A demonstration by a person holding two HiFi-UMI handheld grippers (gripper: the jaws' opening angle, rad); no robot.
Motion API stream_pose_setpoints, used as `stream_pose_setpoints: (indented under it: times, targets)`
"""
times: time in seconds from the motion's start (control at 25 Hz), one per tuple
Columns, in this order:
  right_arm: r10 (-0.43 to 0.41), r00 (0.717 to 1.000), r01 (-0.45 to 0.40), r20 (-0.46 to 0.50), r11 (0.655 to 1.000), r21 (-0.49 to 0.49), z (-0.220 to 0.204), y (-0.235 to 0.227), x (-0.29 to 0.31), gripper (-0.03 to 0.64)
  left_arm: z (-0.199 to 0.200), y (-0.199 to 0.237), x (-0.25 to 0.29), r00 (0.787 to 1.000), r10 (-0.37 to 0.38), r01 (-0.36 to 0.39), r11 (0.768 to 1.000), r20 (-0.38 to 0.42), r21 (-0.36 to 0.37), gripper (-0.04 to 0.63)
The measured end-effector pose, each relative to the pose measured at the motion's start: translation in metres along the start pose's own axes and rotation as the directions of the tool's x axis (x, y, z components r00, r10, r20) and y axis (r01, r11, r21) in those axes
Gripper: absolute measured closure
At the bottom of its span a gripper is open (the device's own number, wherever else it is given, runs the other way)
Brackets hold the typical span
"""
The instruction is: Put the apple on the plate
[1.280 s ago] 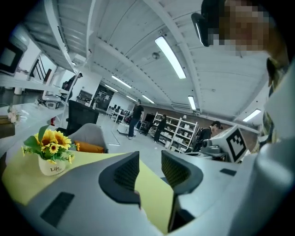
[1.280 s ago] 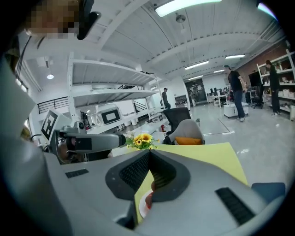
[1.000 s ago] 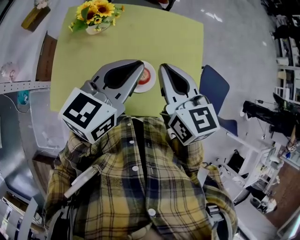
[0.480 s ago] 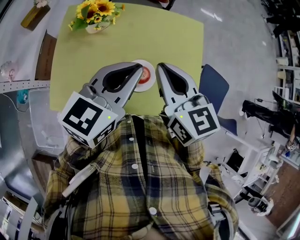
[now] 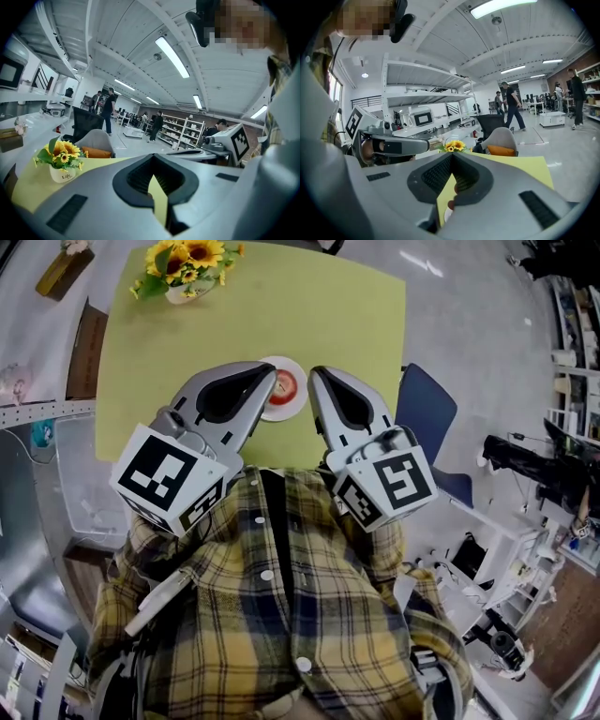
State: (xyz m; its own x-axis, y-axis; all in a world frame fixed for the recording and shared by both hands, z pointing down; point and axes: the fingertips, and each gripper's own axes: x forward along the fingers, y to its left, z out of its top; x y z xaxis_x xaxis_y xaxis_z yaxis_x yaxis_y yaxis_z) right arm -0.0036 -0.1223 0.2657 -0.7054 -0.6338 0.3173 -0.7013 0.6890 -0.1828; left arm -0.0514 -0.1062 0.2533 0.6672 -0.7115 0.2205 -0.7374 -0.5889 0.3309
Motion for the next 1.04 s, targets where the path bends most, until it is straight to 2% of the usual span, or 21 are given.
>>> stream_pose_setpoints:
  times: [0.4, 1.04]
  targets:
    - [0.01, 1.0, -0.01, -0.024, 1.0, 0.003, -0.01, -0.002, 0.007, 0.621, -0.013, 0.008, 0.005, 1.0, 0.0, -0.001, 0.999, -0.03, -0.033, 0.588]
    - [0.017, 0.998, -0.017, -0.056, 1.0, 0.006, -0.018, -0.009, 0.013, 0.621, -0.01, 0.014, 0.01, 0.999, 0.015, -0.015, 1.0, -0.037, -0.018, 0.589]
